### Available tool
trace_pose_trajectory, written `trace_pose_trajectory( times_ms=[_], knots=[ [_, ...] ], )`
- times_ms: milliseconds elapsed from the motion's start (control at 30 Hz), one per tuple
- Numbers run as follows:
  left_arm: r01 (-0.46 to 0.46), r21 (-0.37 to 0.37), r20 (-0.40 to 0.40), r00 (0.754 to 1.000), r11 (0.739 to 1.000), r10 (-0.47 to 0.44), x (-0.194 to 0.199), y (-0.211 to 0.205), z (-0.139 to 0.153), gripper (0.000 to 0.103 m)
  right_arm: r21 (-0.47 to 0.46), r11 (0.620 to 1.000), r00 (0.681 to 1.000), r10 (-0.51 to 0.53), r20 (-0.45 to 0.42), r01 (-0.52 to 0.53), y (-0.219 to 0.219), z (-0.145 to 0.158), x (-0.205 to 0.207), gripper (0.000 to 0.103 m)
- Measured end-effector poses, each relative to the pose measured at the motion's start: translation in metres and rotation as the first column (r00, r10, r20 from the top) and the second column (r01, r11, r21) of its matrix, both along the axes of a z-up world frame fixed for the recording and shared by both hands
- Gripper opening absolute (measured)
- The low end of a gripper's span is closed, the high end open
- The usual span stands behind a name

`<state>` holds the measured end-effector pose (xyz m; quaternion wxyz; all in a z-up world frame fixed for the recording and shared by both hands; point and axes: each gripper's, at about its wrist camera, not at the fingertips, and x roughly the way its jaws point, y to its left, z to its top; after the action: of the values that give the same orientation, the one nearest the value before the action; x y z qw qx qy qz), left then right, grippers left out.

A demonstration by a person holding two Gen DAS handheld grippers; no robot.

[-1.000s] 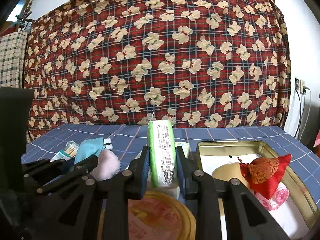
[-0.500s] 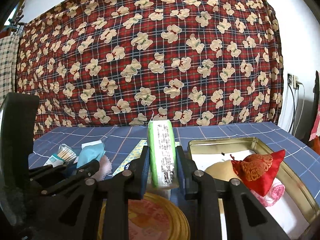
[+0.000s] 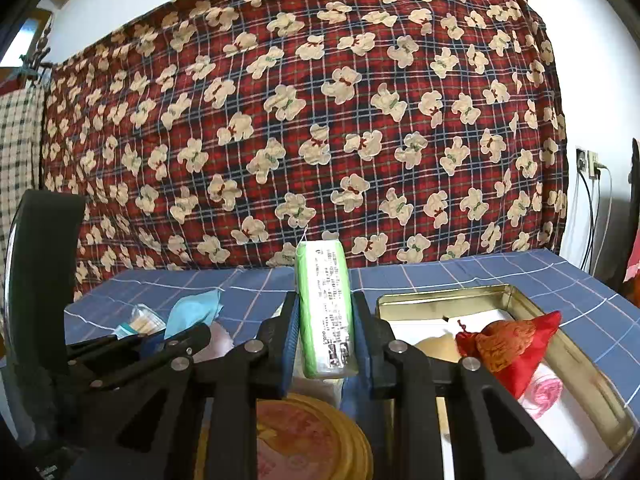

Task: Organize soft objects
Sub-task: 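Lower the teal cloth and green tissue pack into the tin and open both grippers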

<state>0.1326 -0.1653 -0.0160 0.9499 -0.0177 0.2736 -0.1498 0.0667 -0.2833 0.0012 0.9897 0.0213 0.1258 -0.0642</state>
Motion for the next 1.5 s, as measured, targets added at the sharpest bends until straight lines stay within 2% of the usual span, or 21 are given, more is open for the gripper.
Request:
trace_pose_trajectory(
  times_ms=[133,267,667,1000,1367,1467,1500],
  knots=[
    [0.031,0.002,0.012,0.999,1.000,-0.031,-0.008,-0.009,0.017,0.007,0.021,1.000,1.000,0.002,0.015,-0.002,-0.015,0.016,-0.011,0.028],
    [0.074,-0.006,0.004,0.997,0.997,-0.074,-0.016,-0.021,0.028,0.007,0.032,0.999,1.000,-0.002,-0.005,0.002,-0.036,0.027,-0.022,0.028],
    [0.219,0.006,-0.034,0.975,0.976,-0.219,-0.034,-0.079,0.036,0.007,0.109,0.992,0.996,-0.063,-0.070,0.070,-0.111,0.022,-0.044,0.028],
    [0.346,0.032,-0.075,0.936,0.938,-0.343,-0.055,-0.129,0.023,0.007,0.167,0.976,0.986,-0.123,-0.116,0.142,-0.161,0.013,-0.058,0.028],
    [0.453,0.080,-0.127,0.888,0.888,-0.442,-0.070,-0.165,0.008,0.007,0.152,0.977,0.976,-0.126,-0.177,0.153,-0.173,-0.001,-0.058,0.029],
    [0.464,0.087,-0.142,0.882,0.882,-0.450,-0.073,-0.169,0.002,0.015,0.159,0.979,0.973,-0.094,-0.209,0.128,-0.175,-0.005,-0.055,0.030],
    [0.455,0.096,-0.136,0.887,0.885,-0.441,-0.074,-0.169,0.001,0.023,0.161,0.979,0.974,-0.093,-0.208,0.128,-0.176,-0.005,-0.055,0.037]
  ],
)
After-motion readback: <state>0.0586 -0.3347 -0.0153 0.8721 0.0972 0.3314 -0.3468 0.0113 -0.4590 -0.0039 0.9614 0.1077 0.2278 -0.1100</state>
